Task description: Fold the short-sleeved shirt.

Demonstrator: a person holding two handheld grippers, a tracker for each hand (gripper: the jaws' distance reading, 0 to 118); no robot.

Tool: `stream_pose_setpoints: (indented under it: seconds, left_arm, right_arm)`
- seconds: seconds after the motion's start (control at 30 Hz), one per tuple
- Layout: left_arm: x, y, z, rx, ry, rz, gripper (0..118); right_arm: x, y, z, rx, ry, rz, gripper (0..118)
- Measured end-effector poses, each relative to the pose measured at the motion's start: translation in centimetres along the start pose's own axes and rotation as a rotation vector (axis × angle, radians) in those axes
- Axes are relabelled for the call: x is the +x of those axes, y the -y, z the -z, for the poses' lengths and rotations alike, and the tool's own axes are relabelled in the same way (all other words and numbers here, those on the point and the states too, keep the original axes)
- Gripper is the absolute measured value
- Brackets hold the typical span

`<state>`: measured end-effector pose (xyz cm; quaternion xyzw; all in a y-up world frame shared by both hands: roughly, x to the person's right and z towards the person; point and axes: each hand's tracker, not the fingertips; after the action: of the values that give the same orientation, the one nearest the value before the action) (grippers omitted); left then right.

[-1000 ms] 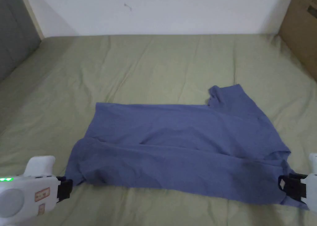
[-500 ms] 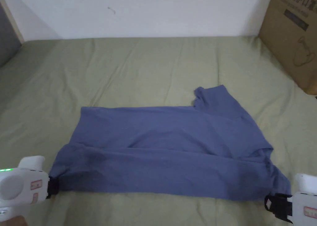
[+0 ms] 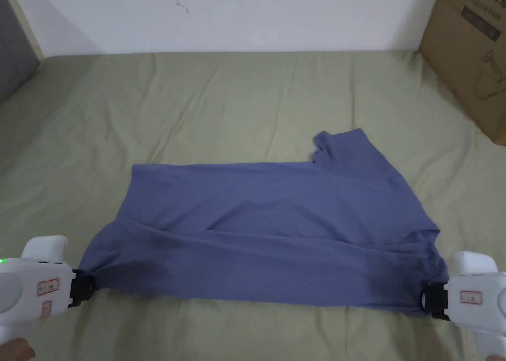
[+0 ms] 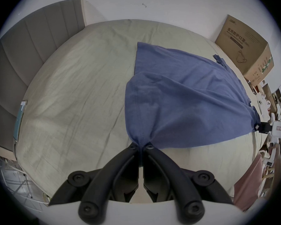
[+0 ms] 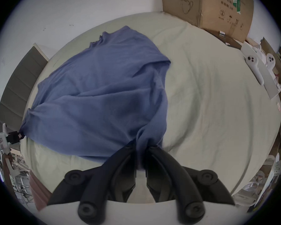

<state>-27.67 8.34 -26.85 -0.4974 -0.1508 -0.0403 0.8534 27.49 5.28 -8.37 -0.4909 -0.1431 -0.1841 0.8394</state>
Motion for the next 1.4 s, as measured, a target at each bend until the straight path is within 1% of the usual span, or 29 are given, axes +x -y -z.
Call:
stream_pose_setpoints:
  seconds: [0.17,0.23,0.3,0.37,0.4,0.43,0.53,0.57,0.6,0.63,0.67,0.7,0.8,0.83,0.87,0.9,0.93,0.97,1.0,1.03,1.07,1.1,1.13,1.23,1.33,1.4]
  left_arm:
    - [-0.3,1.1,-3.5,0.021,0.011,0.022,2]
    - [-0.1,2.5,-4.9,0.019,-0.004,0.047,2]
    - [-0.2,4.5,-6.0,0.009,-0.01,0.062,2]
    - [-0.3,6.7,-6.6,-0.016,-0.022,0.04,2]
    - [-0.3,7.8,-6.8,-0.028,-0.022,0.036,2]
    - [-0.4,8.7,-6.7,-0.036,-0.02,0.04,4]
    - [-0.5,10.9,-5.5,-0.068,-0.029,0.046,17]
    - [-0.7,10.9,-5.0,-0.087,-0.075,0.037,22]
    - [-0.7,10.7,-4.9,-0.111,-0.112,0.033,47]
    - [-0.6,10.5,-5.1,-0.089,-0.106,0.026,65]
    - [-0.7,10.0,-5.8,-0.044,-0.094,0.002,76]
    - [-0.6,9.2,-6.5,-0.007,-0.064,-0.022,78]
    - [0.1,6.8,-7.7,0.05,-0.04,-0.06,77]
    - [0.4,6.1,-7.9,0.063,-0.034,-0.062,73]
    - [0.8,5.4,-8.1,0.093,-0.012,-0.058,61]
    - [1.3,4.9,-8.0,0.119,0.012,-0.052,27]
    - [1.7,4.6,-7.6,0.117,0.013,-0.054,0]
    - [2.5,4.3,-7.0,0.105,-0.001,-0.051,0]
    - [2.9,4.2,-6.5,0.09,-0.009,-0.04,0]
    - [3.4,4.4,-5.8,0.063,0.005,-0.006,0]
    - [3.7,4.7,-5.3,0.061,0.016,-0.012,0]
    - [4.1,4.9,-4.6,0.041,0.029,-0.021,0]
    - [4.2,4.9,-4.0,0.003,0.048,-0.029,0]
    - [4.8,4.4,-3.3,0.005,0.024,-0.007,0]
    - [4.5,3.0,-3.0,0.007,0.033,-0.017,0]
    - [4.7,2.0,-2.8,0.011,0.032,-0.019,0]
  right_arm:
    - [1.1,-0.9,-4.2,0.021,-0.052,-0.012,10]
    - [1.6,-0.7,-5.9,0.022,-0.044,-0.018,10]
    - [2.3,0.2,-7.3,0.015,-0.075,-0.021,10]
    - [2.7,1.8,-8.1,-0.018,-0.105,-0.008,10]
    - [2.8,2.8,-8.0,-0.031,-0.103,-0.01,10]
    - [2.8,3.7,-7.8,-0.055,-0.087,-0.015,10]
    - [3.0,6.2,-5.7,-0.091,-0.073,-0.025,11]
    - [2.8,6.4,-5.2,-0.119,-0.024,-0.02,12]
    - [2.5,6.6,-5.0,-0.117,0.012,-0.031,27]
    - [2.2,6.5,-4.9,-0.102,0.033,-0.054,46]
    - [2.0,6.2,-5.2,-0.084,0.023,-0.071,65]
    - [1.7,5.6,-5.6,-0.069,0.008,-0.077,73]
    - [0.5,3.0,-7.0,-0.002,-0.033,-0.109,73]
    - [0.1,2.2,-7.3,0.022,-0.047,-0.125,72]
    - [-0.5,1.3,-7.5,0.047,-0.059,-0.137,69]
    - [-1.1,0.5,-7.6,0.064,-0.068,-0.143,53]
    - [-1.6,0.0,-7.5,0.082,-0.074,-0.145,31]
    - [-2.0,-0.4,-7.0,0.09,-0.071,-0.125,8]
    - [-2.2,-0.8,-6.1,0.066,-0.074,-0.065,2]
    - [-2.3,-0.9,-5.2,0.029,-0.103,-0.028,2]
    - [-2.4,-0.7,-4.4,0.034,-0.139,-0.01,0]
    - [-2.8,-0.6,-3.8,0.028,-0.147,0.001,0]
    - [-3.2,-0.7,-3.2,0.004,-0.138,-0.023,0]
    - [-4.0,-1.9,-2.1,-0.003,-0.127,-0.062,0]
    - [-4.1,-5.4,-1.5,0.02,-0.132,-0.066,0]
    - [-4.2,-8.5,-0.7,0.052,-0.109,-0.092,0]
